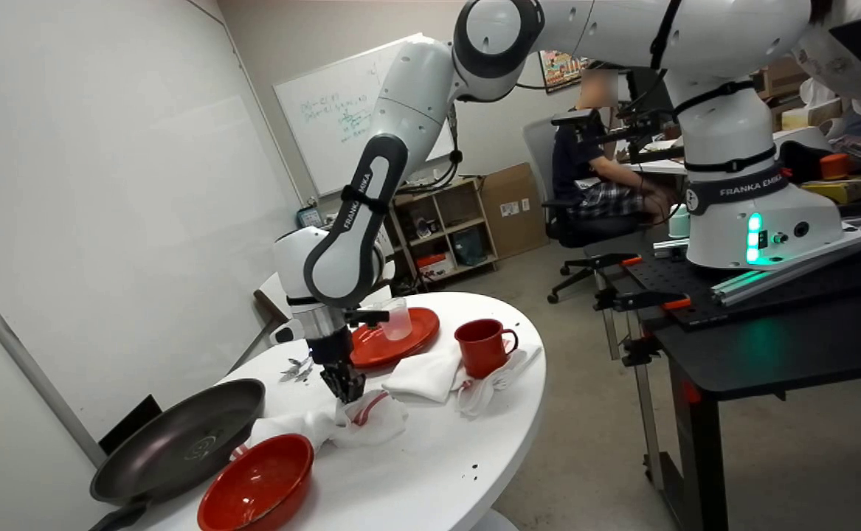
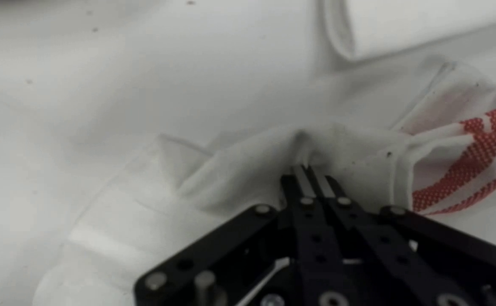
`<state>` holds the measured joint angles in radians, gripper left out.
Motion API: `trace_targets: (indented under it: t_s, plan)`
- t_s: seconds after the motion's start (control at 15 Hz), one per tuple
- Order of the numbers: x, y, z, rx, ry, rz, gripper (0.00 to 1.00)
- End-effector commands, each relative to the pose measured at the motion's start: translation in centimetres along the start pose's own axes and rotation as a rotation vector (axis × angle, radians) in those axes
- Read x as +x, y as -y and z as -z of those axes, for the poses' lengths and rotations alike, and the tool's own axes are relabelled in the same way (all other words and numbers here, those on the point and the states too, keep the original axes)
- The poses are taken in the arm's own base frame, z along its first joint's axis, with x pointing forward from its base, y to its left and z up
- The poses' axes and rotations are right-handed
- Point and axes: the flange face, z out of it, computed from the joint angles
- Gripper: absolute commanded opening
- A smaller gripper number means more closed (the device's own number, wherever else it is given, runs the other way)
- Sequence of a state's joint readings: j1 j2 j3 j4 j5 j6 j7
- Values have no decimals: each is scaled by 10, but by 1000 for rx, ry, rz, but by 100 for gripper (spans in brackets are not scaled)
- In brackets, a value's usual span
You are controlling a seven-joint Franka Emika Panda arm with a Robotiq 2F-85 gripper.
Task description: Use the white and red towel on the left to wipe the tabletop
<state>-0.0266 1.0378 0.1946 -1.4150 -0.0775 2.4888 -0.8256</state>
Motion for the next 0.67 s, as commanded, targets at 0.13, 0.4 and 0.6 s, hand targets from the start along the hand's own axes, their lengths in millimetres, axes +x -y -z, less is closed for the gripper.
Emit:
trace_targets:
  t_s: [0.13, 0.4, 0.6]
  plan:
    - [-30, 70, -6, 140, 63, -101, 0]
    - [-44, 114, -3, 235, 88, -106, 0]
    - [-55, 141, -2, 293, 110, -104, 0]
